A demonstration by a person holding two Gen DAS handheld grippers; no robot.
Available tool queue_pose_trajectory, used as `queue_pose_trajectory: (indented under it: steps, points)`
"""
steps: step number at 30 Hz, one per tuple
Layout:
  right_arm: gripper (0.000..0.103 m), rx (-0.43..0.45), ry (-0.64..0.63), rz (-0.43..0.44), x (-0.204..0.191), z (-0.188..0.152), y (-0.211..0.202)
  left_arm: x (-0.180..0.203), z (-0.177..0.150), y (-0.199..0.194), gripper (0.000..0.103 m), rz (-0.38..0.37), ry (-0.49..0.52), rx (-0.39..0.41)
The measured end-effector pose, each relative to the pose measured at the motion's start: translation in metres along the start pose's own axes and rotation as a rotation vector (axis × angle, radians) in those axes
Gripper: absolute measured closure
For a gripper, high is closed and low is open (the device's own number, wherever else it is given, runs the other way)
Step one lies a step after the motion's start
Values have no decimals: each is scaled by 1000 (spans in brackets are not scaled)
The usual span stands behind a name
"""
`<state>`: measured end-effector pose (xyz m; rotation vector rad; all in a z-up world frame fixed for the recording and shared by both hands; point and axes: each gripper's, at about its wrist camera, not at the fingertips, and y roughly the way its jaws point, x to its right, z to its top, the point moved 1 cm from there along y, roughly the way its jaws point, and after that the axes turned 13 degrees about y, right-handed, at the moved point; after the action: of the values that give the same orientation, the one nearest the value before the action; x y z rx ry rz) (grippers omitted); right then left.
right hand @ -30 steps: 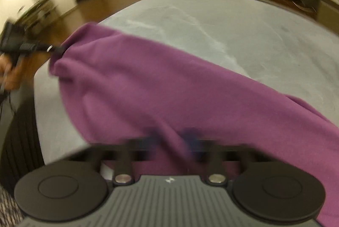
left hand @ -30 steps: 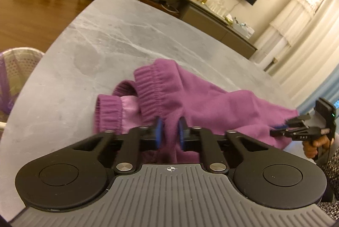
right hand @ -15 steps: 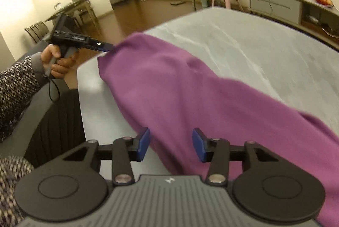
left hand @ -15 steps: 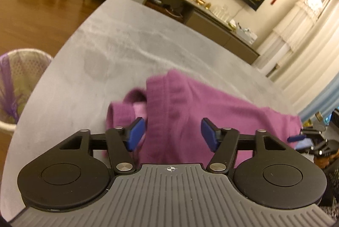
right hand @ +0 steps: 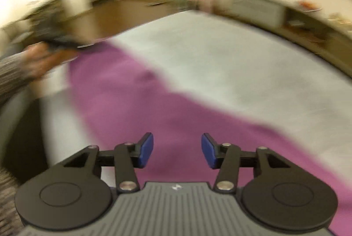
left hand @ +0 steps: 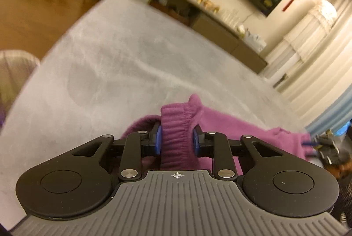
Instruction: Fold clothes
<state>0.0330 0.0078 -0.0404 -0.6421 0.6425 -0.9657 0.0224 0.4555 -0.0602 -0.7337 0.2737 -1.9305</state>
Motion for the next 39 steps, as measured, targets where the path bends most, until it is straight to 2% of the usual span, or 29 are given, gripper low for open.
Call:
queue_pose_trajectory:
  steps: [2,3,4,6,8,10,11,12,14,16,17,19,20,26,30,32,34,36,39]
  points:
    - [54,3,27,-136,28,10,13,3,-6,-33,89,-21,-16,125]
    - [54,-16,25,-188,41,11,20,0,-12,-43,89,-17,-36,140]
    - [54,-47,24,-220,52,10,26,-4,-19,-51,89,-7,-60,139]
    - [54,-118,9,-235,65,2,37,-12,-34,-52,88,30,-81,76]
    - [53,-129,-12,-202,70,-3,39,-12,-41,-53,88,29,-73,56]
    - [53,-126,-25,-159,65,3,36,-5,-40,-57,88,-9,-44,88]
    - [50,-120,-34,-138,62,6,34,0,-38,-59,88,-26,-20,106]
    - [40,-108,-37,-111,60,11,32,4,-36,-60,88,-44,3,124]
    - [30,-80,-34,-40,55,26,34,14,-32,-64,88,-78,48,160]
    - [28,-109,-58,27,46,38,44,17,-32,-68,88,-84,65,189]
    - [32,-147,-92,38,41,37,51,16,-32,-69,88,-76,58,197]
    - [78,-225,-161,61,30,35,64,7,-37,-71,88,-51,22,189]
    - [96,-245,-193,71,25,33,65,2,-40,-72,88,-34,4,179]
    - [98,-201,-335,110,-2,-3,18,-20,-52,-62,88,29,-93,136]
    - [98,-262,-467,84,-27,-30,9,-27,-56,-47,88,16,-104,100]
    - [94,-293,-458,99,-25,-26,14,-27,-58,-43,88,2,-94,96]
    - [84,-312,-402,154,-19,-13,16,-27,-60,-45,88,-17,-81,109]
    - [61,-284,-314,257,-12,7,9,-25,-63,-51,88,-34,-59,124]
    - [39,-165,-127,412,4,46,10,-20,-66,-61,88,-76,-29,154]
